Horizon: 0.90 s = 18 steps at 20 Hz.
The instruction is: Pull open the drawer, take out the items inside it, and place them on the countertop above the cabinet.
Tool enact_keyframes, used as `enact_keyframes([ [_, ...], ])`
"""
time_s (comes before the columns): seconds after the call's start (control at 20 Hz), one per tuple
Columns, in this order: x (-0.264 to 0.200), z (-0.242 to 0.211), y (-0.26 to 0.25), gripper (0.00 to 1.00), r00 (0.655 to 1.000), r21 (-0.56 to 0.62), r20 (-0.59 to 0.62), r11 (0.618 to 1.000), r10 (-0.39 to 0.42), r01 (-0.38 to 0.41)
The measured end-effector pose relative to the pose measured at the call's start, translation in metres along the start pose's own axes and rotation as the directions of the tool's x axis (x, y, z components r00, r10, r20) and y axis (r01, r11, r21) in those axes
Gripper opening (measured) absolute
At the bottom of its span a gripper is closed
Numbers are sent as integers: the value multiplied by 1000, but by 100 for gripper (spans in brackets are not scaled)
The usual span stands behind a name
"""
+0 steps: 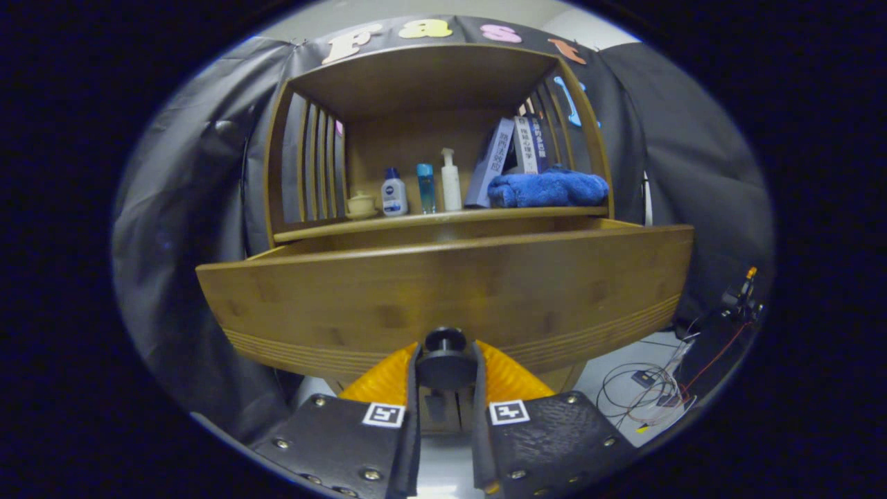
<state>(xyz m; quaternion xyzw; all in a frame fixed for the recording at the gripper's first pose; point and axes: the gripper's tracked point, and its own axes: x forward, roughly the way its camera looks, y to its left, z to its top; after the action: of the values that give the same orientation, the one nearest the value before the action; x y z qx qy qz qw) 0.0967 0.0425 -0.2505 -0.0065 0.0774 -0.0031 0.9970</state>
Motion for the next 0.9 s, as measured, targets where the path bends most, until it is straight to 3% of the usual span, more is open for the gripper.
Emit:
enact_keyframes([
  [0.25,-4,-4,3,31,998,30,-56,999,37,-35],
  [0.35,-9,-3,3,35,994,59,-84,996,65,-60],
  [0.4,-11,6,2,42,995,81,-62,994,73,-68],
  [0.5,-17,17,-4,46,998,74,-43,996,49,-46],
  [0.75,-37,61,-8,98,999,63,11,997,52,-53],
  [0.9,-40,98,-1,99,998,57,40,997,55,-57],
])
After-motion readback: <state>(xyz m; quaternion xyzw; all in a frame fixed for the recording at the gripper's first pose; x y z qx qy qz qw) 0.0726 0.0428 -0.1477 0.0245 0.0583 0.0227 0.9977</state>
